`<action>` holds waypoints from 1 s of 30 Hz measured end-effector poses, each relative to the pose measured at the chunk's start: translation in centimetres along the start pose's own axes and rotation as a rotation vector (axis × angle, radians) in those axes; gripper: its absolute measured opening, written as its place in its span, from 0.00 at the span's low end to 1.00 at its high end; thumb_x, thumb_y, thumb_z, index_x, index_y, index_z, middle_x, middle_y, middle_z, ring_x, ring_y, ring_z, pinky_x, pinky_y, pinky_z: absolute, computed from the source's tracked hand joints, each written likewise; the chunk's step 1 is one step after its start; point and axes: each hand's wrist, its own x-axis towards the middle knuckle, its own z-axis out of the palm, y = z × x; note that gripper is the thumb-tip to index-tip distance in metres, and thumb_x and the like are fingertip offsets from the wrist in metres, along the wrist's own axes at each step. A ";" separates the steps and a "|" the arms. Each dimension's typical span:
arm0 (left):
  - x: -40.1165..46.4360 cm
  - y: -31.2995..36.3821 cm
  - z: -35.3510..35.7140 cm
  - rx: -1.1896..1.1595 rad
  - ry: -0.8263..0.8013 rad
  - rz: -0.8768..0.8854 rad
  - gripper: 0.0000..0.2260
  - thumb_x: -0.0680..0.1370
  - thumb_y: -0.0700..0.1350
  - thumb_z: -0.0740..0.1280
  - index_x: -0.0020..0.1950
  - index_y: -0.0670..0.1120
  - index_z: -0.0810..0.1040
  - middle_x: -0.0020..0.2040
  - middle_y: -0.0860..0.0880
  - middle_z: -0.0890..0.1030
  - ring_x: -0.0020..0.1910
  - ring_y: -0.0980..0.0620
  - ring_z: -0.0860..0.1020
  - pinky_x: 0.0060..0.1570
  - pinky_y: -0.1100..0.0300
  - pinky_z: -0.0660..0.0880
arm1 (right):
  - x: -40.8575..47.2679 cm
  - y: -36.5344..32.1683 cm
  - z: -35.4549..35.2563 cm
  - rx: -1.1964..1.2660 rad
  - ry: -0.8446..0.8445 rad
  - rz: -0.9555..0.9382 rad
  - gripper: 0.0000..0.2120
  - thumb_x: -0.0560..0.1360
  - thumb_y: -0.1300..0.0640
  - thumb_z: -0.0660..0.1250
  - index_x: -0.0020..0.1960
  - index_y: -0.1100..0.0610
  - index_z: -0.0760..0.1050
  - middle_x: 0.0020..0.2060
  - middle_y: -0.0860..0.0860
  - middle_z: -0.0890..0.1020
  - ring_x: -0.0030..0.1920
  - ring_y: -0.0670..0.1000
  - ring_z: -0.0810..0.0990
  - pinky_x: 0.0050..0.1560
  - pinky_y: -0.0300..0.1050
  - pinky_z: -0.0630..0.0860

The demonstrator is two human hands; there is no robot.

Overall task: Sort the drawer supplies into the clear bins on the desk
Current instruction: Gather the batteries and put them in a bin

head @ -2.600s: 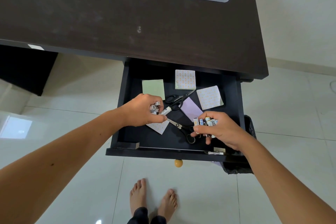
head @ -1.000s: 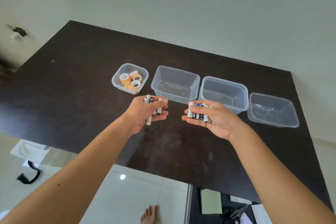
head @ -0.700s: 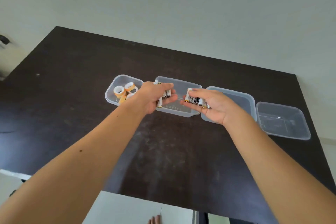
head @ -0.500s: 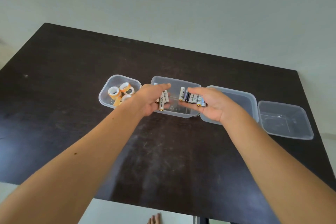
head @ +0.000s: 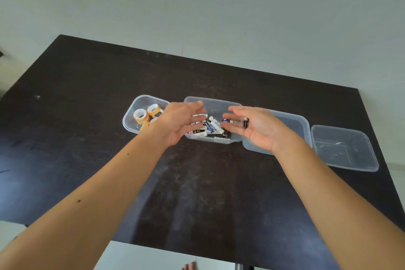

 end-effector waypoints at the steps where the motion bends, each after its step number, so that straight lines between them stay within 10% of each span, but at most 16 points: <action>1: -0.2 -0.2 0.0 -0.005 -0.010 0.004 0.10 0.83 0.45 0.71 0.59 0.39 0.82 0.59 0.42 0.85 0.59 0.44 0.85 0.63 0.45 0.82 | -0.2 0.0 0.0 -0.022 -0.010 -0.003 0.12 0.83 0.64 0.68 0.65 0.65 0.79 0.64 0.65 0.81 0.62 0.62 0.86 0.56 0.53 0.87; 13: -1.0 -1.6 -0.2 -0.055 -0.001 0.014 0.12 0.82 0.43 0.72 0.63 0.38 0.81 0.60 0.39 0.84 0.56 0.43 0.86 0.59 0.50 0.84 | -0.7 0.9 0.8 -0.125 -0.028 -0.007 0.14 0.84 0.68 0.64 0.62 0.56 0.83 0.69 0.61 0.76 0.67 0.62 0.80 0.47 0.46 0.88; 30: -7.4 -3.7 2.9 -0.084 -0.060 0.105 0.07 0.83 0.44 0.70 0.58 0.42 0.80 0.49 0.46 0.84 0.47 0.49 0.85 0.52 0.52 0.85 | -8.4 3.2 -3.8 -0.118 -0.087 -0.153 0.12 0.83 0.63 0.69 0.66 0.60 0.81 0.58 0.60 0.86 0.57 0.58 0.88 0.60 0.51 0.85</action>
